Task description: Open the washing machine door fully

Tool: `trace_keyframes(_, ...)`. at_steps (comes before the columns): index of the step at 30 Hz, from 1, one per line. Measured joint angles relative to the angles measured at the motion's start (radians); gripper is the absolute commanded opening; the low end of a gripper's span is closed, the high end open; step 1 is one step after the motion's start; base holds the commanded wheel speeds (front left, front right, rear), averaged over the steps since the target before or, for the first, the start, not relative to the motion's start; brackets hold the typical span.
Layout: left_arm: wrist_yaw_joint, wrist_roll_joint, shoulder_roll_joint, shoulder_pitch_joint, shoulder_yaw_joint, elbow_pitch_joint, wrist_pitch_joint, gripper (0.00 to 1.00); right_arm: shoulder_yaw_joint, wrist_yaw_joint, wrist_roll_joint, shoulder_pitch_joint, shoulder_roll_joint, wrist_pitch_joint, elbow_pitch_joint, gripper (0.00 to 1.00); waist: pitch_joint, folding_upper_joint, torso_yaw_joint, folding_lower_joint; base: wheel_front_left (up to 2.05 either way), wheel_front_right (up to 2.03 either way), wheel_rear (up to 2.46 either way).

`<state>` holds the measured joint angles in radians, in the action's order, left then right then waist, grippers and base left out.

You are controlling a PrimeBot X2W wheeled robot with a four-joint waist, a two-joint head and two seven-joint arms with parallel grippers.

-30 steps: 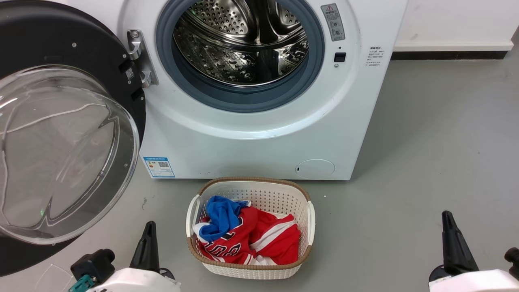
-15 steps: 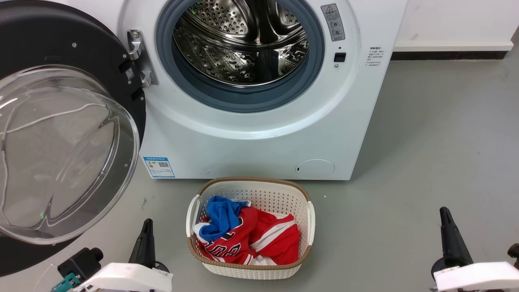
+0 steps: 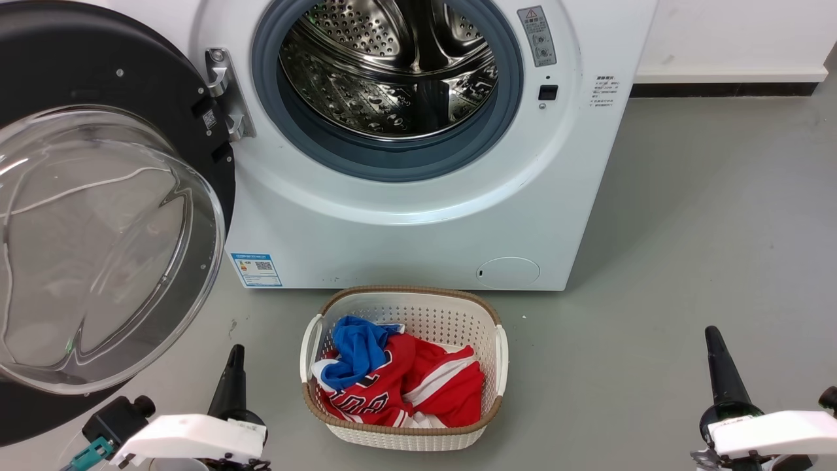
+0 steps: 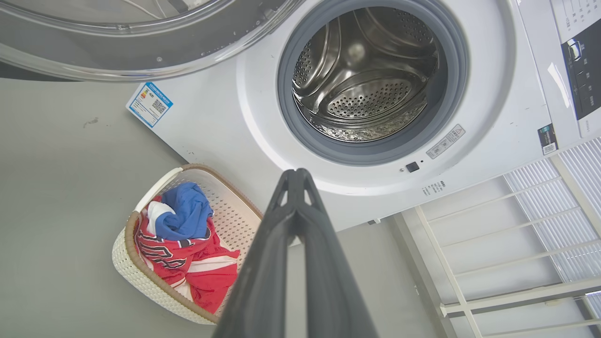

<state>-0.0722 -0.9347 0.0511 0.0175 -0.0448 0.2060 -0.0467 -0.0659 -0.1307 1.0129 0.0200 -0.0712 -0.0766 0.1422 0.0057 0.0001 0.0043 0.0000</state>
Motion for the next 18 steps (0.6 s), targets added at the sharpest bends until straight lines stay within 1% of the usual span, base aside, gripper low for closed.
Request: trace_keyframes(18,-0.018,-0.209,0.0,0.028,-0.023,0.012,0.049,0.0,-0.002,0.0,0.194,-0.037,-0.002,0.05,0.03,0.0,-0.001,0.0,-0.001,0.0,0.0,0.0,0.0)
